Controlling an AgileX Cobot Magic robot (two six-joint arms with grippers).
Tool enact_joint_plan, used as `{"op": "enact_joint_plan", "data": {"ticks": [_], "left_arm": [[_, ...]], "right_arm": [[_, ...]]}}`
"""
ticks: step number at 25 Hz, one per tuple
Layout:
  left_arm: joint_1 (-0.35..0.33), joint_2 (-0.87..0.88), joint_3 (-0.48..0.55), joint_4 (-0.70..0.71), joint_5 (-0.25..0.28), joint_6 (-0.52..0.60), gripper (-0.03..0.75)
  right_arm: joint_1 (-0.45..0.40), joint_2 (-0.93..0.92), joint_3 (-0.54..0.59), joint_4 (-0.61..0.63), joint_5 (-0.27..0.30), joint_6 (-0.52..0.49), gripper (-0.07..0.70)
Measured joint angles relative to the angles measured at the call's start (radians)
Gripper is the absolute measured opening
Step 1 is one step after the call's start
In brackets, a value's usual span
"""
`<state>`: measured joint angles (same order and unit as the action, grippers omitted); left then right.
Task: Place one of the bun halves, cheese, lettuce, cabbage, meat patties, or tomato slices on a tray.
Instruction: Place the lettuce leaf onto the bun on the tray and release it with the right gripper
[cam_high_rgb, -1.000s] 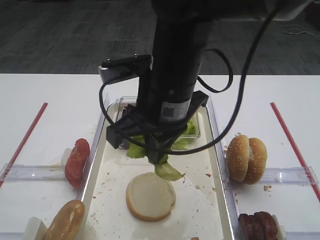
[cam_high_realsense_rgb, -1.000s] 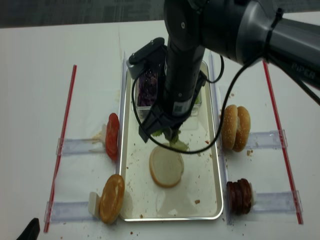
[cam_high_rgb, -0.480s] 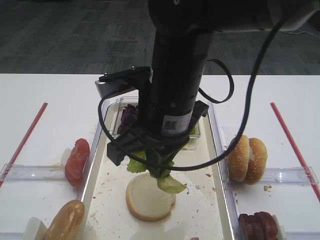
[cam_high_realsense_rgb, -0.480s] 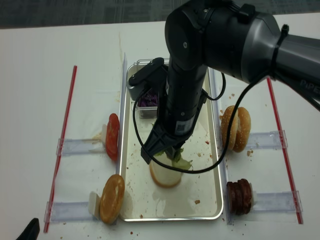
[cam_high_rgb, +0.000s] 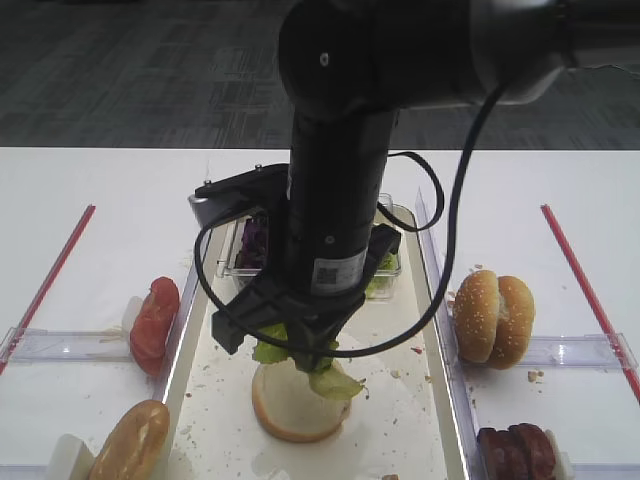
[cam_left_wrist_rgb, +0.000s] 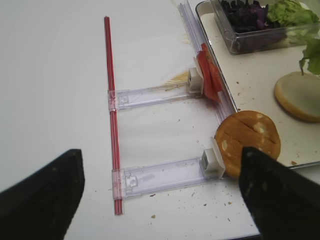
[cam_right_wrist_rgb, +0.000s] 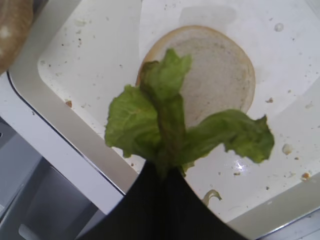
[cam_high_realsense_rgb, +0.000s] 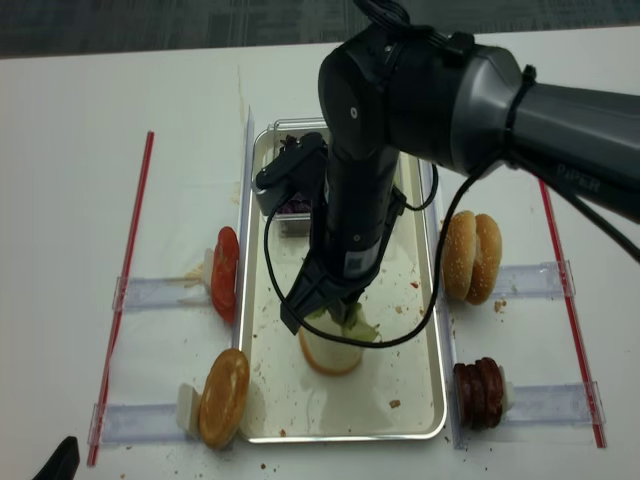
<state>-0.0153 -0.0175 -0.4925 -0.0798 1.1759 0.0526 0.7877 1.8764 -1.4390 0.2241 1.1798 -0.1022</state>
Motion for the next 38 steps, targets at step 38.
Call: {"op": "enact_joint_plan", "data": {"ticks": [38], "left_arm": [[0.000, 0.000, 0.000, 0.000, 0.000, 0.000, 0.615]], "right_arm": [[0.000, 0.154, 0.000, -0.034, -0.115, 0.006, 0.047]]}}
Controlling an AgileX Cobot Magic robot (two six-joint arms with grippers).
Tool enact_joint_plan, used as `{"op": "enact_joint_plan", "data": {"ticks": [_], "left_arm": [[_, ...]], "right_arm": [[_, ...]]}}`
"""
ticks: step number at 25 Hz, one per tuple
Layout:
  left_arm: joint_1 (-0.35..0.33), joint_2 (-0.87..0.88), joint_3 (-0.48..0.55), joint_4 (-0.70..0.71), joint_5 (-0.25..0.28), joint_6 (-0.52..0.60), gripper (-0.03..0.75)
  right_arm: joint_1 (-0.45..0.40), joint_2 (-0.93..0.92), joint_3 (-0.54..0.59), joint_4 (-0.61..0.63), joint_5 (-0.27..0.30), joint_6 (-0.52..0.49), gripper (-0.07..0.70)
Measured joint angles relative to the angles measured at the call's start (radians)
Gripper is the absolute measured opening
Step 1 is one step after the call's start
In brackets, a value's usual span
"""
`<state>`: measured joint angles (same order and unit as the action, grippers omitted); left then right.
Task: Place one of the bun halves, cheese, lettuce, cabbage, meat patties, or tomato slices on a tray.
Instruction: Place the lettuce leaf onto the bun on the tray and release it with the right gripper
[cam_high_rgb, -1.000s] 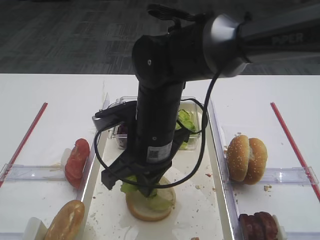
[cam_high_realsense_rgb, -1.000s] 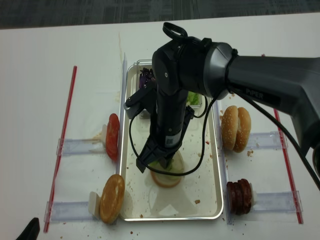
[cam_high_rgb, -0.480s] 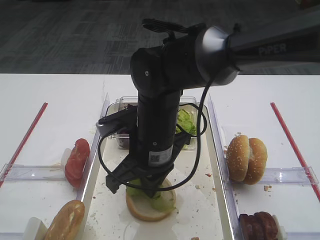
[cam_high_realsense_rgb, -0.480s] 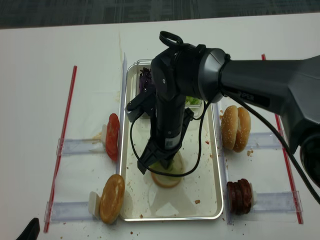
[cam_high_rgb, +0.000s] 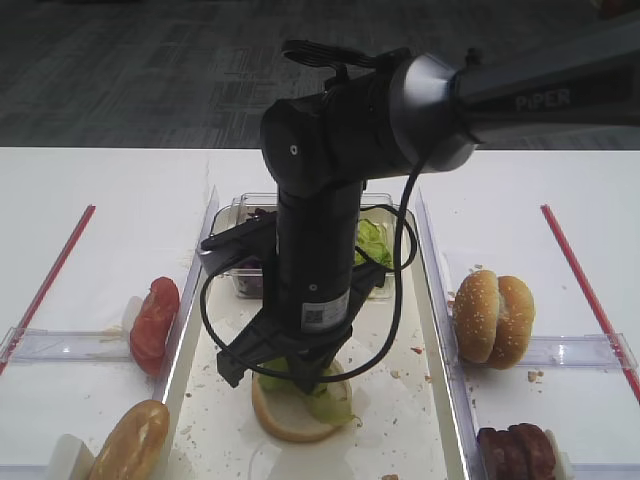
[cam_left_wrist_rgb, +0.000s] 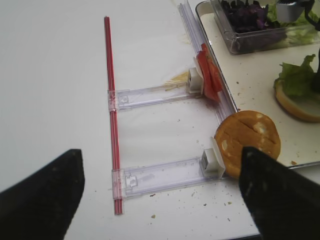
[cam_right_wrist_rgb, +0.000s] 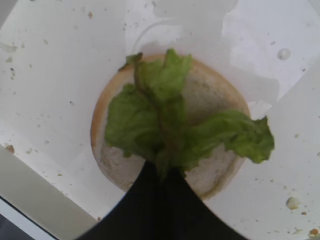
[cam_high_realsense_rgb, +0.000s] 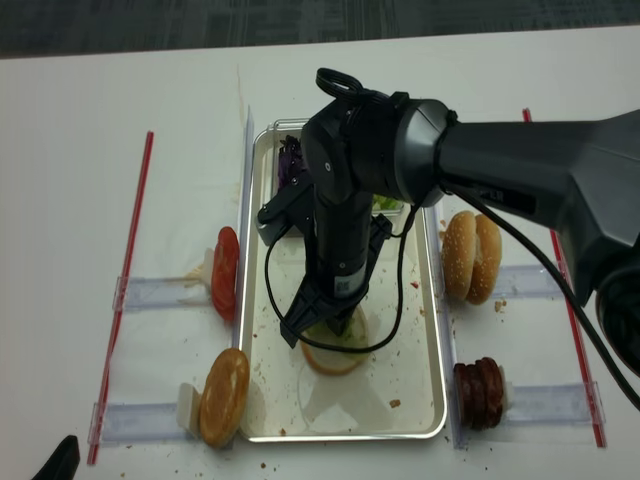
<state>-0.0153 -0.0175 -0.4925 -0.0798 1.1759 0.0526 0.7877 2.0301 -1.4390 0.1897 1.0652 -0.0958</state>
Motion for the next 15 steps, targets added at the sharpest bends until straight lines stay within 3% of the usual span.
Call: {"op": "enact_joint_plan", "data": {"ticks": [8, 15], "left_arm": [[0.000, 0.000, 0.000, 0.000, 0.000, 0.000, 0.615], [0.000, 0.000, 0.000, 0.000, 0.000, 0.000, 0.615]], "right_arm": [[0.000, 0.000, 0.000, 0.000, 0.002, 0.001, 0.060], [0.000, 0.000, 0.000, 0.000, 0.002, -0.006, 0.182]]}}
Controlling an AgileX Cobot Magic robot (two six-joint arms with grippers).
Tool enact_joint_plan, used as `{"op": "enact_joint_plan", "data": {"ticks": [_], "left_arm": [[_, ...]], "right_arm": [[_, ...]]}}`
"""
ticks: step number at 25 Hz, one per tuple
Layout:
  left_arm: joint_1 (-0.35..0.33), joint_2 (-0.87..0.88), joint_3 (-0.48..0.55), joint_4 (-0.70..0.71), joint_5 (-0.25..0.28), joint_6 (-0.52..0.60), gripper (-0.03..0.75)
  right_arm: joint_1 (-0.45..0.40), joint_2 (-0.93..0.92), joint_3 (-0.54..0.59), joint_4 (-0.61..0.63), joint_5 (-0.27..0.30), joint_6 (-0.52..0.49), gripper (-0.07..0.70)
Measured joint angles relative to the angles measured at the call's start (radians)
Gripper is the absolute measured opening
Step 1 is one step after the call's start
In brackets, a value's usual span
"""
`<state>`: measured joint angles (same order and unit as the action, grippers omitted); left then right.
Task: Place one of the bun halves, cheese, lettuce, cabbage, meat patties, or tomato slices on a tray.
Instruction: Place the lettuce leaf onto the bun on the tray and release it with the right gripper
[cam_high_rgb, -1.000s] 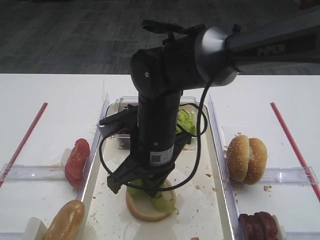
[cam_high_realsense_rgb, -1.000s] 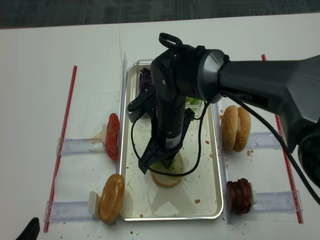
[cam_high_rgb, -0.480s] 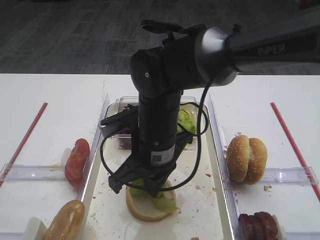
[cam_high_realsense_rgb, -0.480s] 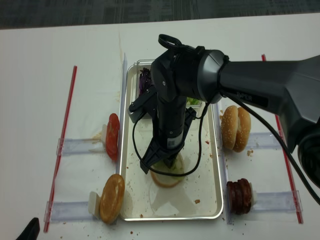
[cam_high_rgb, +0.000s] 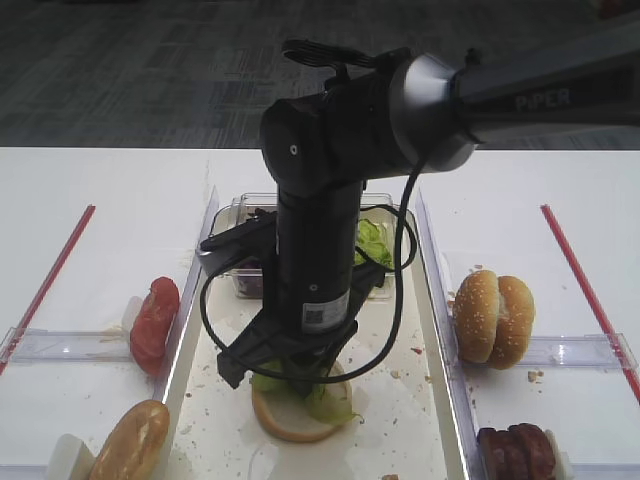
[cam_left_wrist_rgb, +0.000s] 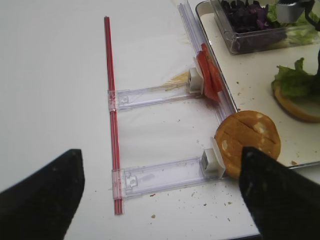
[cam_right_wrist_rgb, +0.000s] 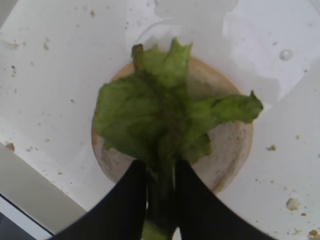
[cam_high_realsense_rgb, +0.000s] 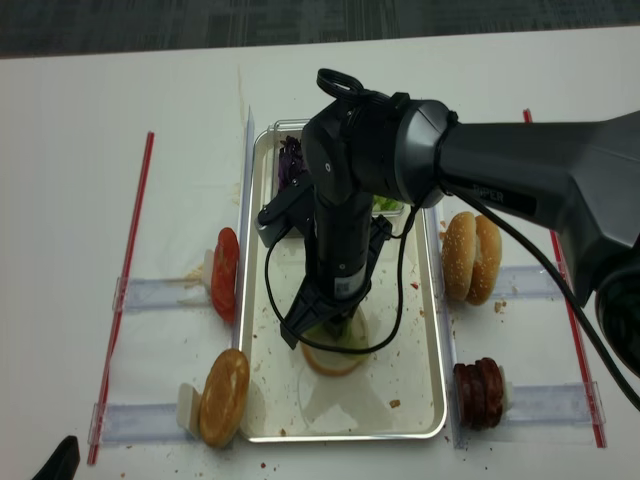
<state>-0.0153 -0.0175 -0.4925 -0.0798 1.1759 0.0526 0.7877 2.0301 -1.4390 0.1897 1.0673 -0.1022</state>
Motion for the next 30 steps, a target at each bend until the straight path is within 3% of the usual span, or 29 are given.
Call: {"op": "enact_joint_plan", "data": {"ticks": [11, 14, 24, 30], "left_arm": [[0.000, 0.000, 0.000, 0.000, 0.000, 0.000, 0.615], [0.000, 0.000, 0.000, 0.000, 0.000, 0.000, 0.615], [0.000, 0.000, 0.000, 0.000, 0.000, 0.000, 0.615], [0.000, -0.001, 0.000, 0.000, 0.000, 0.000, 0.615]], "right_arm": [[0.000, 0.000, 0.000, 0.006, 0.000, -0.010, 0.585], [0.000, 0.000, 0.000, -0.011, 0.002, -0.010, 0.658], [0.000, 0.000, 0.000, -0.039, 0.010, 0.010, 0.688], [0.000, 0.000, -0.033, -0.053, 0.081, 0.032, 0.688]]}}
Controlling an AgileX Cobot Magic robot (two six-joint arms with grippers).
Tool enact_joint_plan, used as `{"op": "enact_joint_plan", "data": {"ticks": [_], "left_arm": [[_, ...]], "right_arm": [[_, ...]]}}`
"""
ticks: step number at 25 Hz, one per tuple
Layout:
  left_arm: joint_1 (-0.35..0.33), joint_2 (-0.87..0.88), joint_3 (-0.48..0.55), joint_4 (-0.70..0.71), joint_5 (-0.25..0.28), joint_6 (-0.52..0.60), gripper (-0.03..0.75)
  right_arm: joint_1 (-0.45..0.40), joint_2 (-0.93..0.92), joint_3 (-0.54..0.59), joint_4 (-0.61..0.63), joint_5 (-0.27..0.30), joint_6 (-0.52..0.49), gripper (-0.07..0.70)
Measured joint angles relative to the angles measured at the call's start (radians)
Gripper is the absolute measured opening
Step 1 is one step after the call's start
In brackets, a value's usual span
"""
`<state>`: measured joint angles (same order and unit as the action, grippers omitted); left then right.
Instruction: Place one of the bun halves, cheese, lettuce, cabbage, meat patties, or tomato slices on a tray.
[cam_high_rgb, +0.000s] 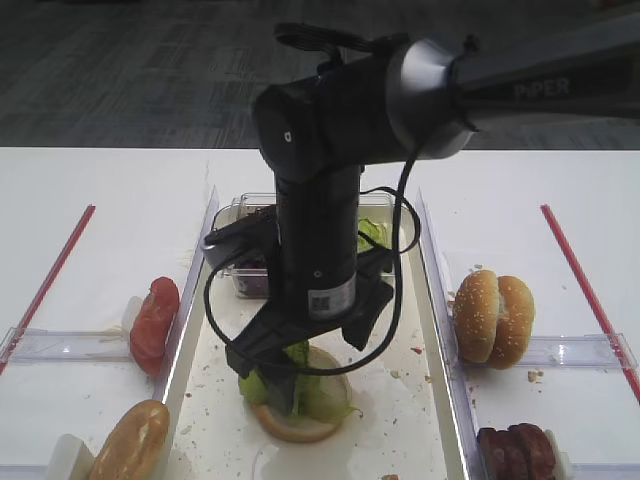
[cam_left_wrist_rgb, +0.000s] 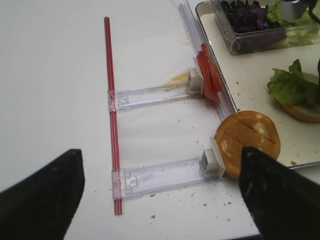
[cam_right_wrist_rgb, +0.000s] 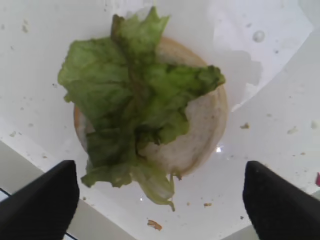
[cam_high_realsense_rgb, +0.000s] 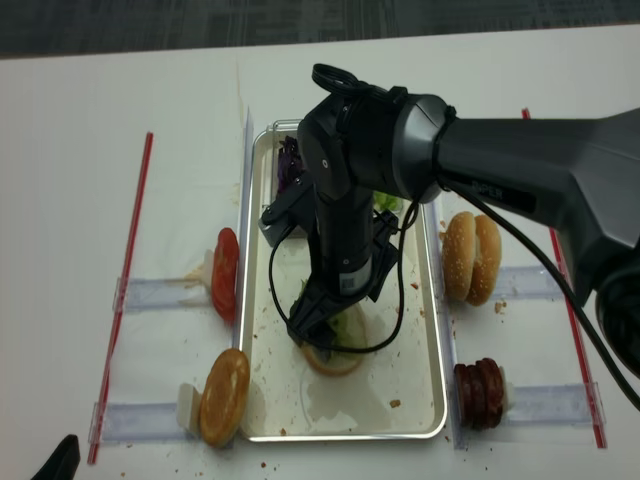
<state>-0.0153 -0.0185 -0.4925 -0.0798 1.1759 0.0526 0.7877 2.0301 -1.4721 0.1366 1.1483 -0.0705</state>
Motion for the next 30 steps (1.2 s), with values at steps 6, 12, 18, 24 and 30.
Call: {"op": "enact_joint_plan", "data": {"ticks": [6, 12, 18, 24, 30], "left_arm": [[0.000, 0.000, 0.000, 0.000, 0.000, 0.000, 0.615], [0.000, 0.000, 0.000, 0.000, 0.000, 0.000, 0.615], [0.000, 0.000, 0.000, 0.000, 0.000, 0.000, 0.615], [0.000, 0.000, 0.000, 0.000, 0.000, 0.000, 0.615], [0.000, 0.000, 0.000, 0.000, 0.000, 0.000, 0.615]], "right_arm": [[0.000, 0.000, -0.095, -0.051, 0.059, -0.004, 0.686], [0.000, 0.000, -0.171, -0.072, 0.063, -0.027, 0.685], [0.000, -0.032, -0.217, -0.081, 0.070, -0.038, 0.685], [0.000, -0.062, -0.235, -0.107, 0.075, -0.042, 0.685], [0.000, -0.063, -0.235, -0.119, 0.078, -0.042, 0.685]]}}
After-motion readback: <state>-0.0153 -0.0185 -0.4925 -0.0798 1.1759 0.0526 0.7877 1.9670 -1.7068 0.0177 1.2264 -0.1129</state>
